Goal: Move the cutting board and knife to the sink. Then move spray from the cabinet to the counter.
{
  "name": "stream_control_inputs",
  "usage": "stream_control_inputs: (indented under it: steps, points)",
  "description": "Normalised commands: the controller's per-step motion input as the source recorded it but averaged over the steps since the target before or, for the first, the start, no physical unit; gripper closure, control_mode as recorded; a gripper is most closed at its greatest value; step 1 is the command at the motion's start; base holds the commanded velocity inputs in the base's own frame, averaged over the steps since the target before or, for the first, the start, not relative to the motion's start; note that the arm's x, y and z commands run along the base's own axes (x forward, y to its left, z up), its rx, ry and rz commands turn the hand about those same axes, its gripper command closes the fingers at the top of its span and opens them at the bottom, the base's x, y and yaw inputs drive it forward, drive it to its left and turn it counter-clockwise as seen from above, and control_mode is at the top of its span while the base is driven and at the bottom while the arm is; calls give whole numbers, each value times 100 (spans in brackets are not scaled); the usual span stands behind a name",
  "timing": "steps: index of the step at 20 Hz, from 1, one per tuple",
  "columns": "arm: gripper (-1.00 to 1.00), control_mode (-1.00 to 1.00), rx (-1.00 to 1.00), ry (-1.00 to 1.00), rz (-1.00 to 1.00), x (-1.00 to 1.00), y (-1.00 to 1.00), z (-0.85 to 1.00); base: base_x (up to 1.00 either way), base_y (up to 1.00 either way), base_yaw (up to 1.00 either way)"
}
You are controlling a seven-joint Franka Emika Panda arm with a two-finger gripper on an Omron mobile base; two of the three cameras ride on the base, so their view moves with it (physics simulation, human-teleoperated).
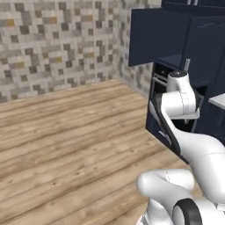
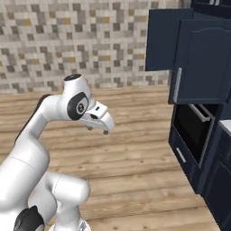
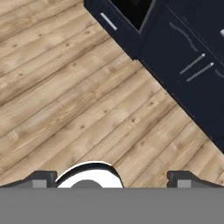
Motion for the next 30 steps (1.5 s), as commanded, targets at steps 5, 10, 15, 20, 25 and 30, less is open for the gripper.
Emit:
stream_control_inputs:
  steps: [5, 10, 15, 20, 25, 30]
  points:
    - [-100, 100, 0, 0, 0, 0, 0, 0, 100, 27, -18]
    - [-100, 100, 0, 0, 0, 0, 0, 0, 99, 32, -57]
    - [-100, 100, 0, 0, 0, 0, 0, 0, 80, 45, -69]
    - [-100, 100, 0, 0, 0, 0, 0, 0, 56, 51, -56]
    - [-100, 100, 0, 0, 0, 0, 0, 0, 44, 33, -51]
    - [-100, 100, 0, 0, 0, 0, 0, 0, 38, 38, -43]
